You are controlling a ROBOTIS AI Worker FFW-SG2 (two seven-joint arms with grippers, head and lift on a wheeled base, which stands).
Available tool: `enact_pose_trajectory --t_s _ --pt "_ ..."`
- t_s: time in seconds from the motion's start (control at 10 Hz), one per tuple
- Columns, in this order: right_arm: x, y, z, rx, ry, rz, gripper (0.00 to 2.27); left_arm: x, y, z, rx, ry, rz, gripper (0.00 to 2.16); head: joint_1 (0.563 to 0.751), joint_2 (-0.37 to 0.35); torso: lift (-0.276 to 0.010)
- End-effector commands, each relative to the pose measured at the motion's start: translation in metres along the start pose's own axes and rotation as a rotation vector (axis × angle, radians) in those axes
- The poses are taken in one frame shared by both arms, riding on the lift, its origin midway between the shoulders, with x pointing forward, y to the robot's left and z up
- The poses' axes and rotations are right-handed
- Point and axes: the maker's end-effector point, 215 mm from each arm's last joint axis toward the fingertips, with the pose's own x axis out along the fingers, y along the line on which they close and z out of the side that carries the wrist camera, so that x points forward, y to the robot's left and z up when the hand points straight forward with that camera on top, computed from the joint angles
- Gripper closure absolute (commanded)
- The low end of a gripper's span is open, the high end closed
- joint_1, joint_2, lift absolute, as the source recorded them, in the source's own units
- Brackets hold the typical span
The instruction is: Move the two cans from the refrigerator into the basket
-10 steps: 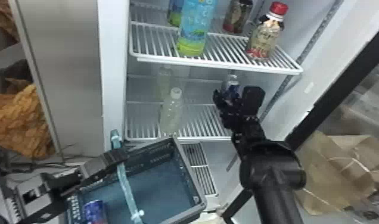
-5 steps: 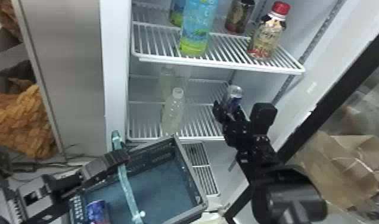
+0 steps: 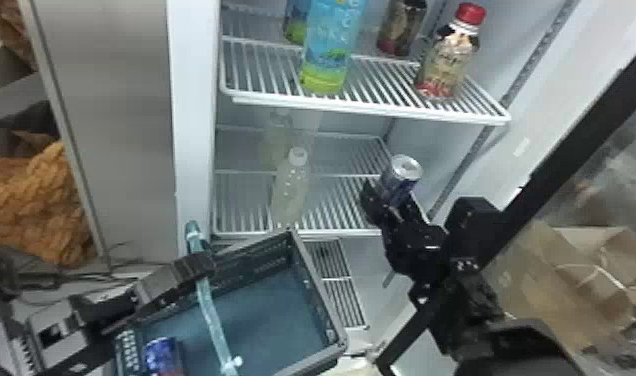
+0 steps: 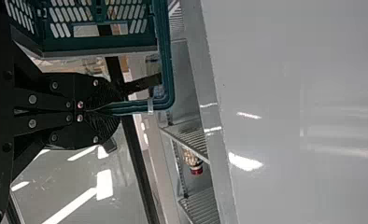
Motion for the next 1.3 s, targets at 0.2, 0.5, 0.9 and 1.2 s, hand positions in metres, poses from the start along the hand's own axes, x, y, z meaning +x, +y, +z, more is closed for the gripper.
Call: enact_pose_trajectory --t_s 0.2,0.5,0.9,1.2 --pt "-0.057 0.048 0.014 0.095 0.007 0.114 1.27 -0.001 0.002 -0.002 -0.006 -0.001 0.002 1.21 0.695 -0.3 -0.219" --pt "-0.084 0.096 0.02 0.196 0.016 0.229 1.27 -0.002 0.003 -0.004 -0.01 -0.001 0.005 1.21 0.695 -0.262 -0.219" --pt "-0.109 0.155 0.005 0.278 0.105 0.369 1.27 -0.001 0.002 -0.004 -0.009 0.001 0.003 1.21 0.695 -0.189 -0.219" --pt "-0.118 0.181 -0.029 0.304 0.21 0.422 1.27 -0.001 0.003 -0.004 -0.012 0.0 0.004 1.21 0.695 -0.139 -0.219"
